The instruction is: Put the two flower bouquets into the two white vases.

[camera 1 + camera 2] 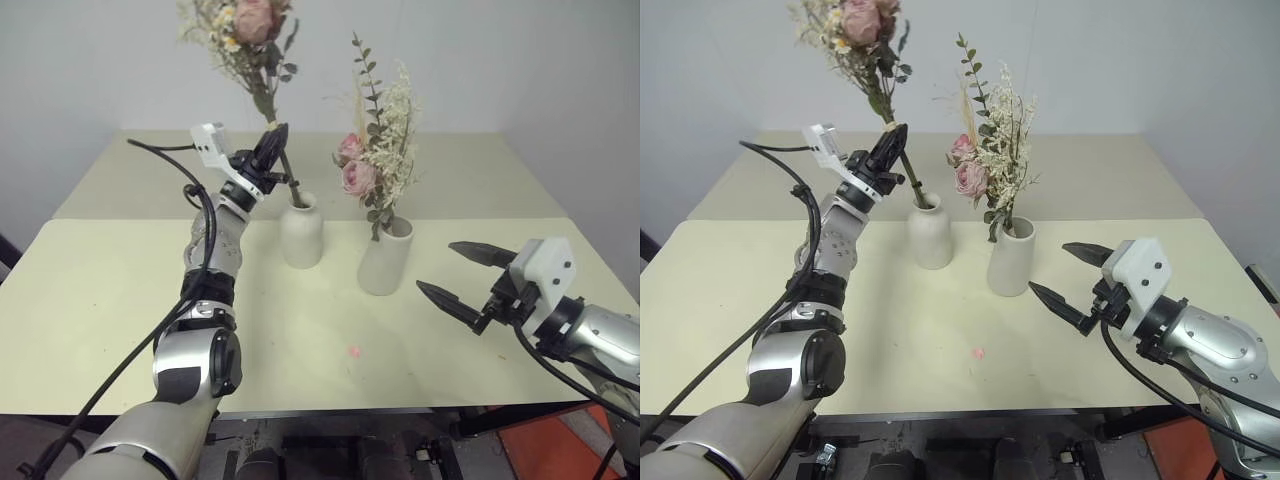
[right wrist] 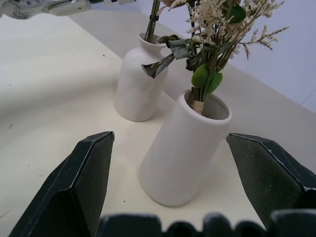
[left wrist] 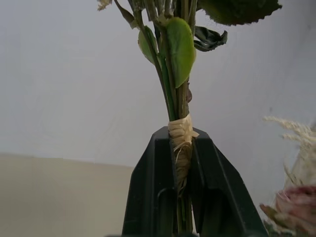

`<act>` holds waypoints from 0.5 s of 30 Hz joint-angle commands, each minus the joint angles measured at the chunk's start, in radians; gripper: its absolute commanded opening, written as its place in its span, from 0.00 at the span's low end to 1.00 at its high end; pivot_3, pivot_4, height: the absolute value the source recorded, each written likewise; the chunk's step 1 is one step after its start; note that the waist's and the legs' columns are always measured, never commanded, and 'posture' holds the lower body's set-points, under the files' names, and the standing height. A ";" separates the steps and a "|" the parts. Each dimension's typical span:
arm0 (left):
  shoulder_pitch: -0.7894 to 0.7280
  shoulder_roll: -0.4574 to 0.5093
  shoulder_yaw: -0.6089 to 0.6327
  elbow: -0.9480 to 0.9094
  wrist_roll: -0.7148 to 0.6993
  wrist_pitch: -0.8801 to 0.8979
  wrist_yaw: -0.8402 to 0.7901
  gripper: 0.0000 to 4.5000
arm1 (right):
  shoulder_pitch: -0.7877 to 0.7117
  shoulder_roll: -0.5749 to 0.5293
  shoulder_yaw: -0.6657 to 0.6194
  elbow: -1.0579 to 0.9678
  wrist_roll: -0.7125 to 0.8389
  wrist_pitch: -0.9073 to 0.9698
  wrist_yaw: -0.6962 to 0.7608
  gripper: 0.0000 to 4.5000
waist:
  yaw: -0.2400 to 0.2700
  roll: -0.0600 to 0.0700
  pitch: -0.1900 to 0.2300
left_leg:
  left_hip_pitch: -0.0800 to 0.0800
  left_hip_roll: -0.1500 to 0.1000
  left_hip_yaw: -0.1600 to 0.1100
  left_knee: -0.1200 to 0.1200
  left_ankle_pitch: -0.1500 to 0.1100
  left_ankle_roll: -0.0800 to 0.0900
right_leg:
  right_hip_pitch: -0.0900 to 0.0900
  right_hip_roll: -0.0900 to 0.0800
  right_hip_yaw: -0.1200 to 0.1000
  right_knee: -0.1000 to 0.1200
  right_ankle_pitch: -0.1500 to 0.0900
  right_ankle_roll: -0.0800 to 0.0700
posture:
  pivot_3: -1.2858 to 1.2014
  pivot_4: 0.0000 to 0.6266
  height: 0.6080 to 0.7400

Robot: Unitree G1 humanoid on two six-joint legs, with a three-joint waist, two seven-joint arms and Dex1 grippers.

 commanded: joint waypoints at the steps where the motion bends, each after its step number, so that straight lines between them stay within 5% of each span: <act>1: -0.001 -0.007 -0.044 -0.010 0.042 -0.059 -0.038 0.02 | 0.002 0.006 -0.029 -0.035 -0.009 -0.035 -0.009 0.96 | 0.000 0.000 0.000 | 0.000 0.000 0.000 0.000 0.000 0.000 | 0.000 0.000 0.000 0.000 0.000 0.000 | 0.52 0.24 1.00; 13: 0.060 0.011 -0.114 -0.017 0.132 -0.134 -0.059 0.02 | -0.004 0.006 -0.027 -0.026 -0.020 -0.041 -0.009 0.96 | 0.000 0.000 0.000 | 0.000 0.000 0.000 0.000 0.000 0.000 | 0.000 0.000 0.000 0.000 0.000 0.000 | 0.52 0.24 1.00; 15: 0.079 0.010 -0.135 -0.025 0.156 -0.169 -0.070 0.18 | -0.014 0.003 -0.021 -0.021 -0.017 -0.039 -0.005 0.96 | -0.001 0.000 0.000 | 0.000 0.000 0.000 0.000 0.000 0.000 | 0.000 0.000 0.000 0.000 0.000 0.000 | 0.52 0.24 1.00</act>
